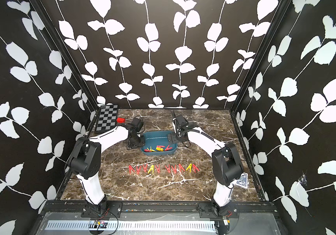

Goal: Take the clothespins out of the storage box
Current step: Adjust the storage box at the center of the board.

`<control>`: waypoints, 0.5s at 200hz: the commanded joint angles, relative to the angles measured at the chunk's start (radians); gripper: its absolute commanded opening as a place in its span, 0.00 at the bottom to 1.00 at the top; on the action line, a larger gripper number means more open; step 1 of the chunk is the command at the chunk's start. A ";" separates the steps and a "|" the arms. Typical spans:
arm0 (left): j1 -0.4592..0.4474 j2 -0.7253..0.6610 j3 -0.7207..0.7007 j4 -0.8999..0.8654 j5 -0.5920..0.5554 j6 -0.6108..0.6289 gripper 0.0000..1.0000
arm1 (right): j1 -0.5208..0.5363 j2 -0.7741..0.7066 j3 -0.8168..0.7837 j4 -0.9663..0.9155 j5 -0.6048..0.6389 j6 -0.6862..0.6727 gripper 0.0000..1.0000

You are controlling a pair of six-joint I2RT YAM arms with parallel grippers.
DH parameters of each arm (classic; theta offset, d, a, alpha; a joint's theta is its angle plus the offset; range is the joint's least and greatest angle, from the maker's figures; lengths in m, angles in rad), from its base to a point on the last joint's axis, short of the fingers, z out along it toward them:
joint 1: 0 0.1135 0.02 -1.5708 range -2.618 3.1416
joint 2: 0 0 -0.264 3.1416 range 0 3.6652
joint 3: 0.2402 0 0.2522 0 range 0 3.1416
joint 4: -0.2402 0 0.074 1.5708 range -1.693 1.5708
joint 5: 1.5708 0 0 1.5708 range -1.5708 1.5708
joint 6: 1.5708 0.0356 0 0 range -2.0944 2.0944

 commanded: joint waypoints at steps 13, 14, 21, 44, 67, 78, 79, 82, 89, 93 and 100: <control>-0.001 0.007 0.004 -0.066 0.021 -0.029 0.00 | -0.005 -0.089 -0.048 0.053 0.003 0.043 0.99; -0.001 0.007 0.003 -0.068 0.021 -0.029 0.00 | -0.005 -0.092 -0.049 0.054 0.002 0.044 0.99; -0.001 0.007 0.008 -0.084 0.026 -0.033 0.00 | -0.005 -0.105 -0.084 0.060 0.002 0.049 0.99; 0.001 -0.004 0.032 -0.151 0.050 -0.054 0.00 | -0.005 -0.150 -0.130 0.080 0.005 0.064 0.99; 0.018 -0.008 0.076 -0.256 0.122 -0.083 0.00 | -0.005 -0.213 -0.169 0.101 0.015 0.077 0.99; 0.034 -0.013 0.086 -0.289 0.182 -0.099 0.00 | -0.005 -0.236 -0.187 0.111 0.020 0.084 0.99; 0.035 -0.013 0.087 -0.291 0.187 -0.100 0.00 | -0.005 -0.238 -0.189 0.112 0.021 0.084 0.99; 0.040 -0.016 0.087 -0.295 0.202 -0.106 0.00 | -0.005 -0.243 -0.193 0.115 0.023 0.085 0.99; 0.052 -0.022 0.086 -0.304 0.239 -0.118 0.00 | -0.005 -0.256 -0.201 0.121 0.027 0.086 0.99; 0.059 -0.026 0.085 -0.309 0.260 -0.123 0.00 | -0.005 -0.264 -0.207 0.124 0.030 0.088 0.99; 0.067 -0.031 0.087 -0.317 0.291 -0.132 0.00 | -0.005 -0.274 -0.213 0.126 0.033 0.091 0.99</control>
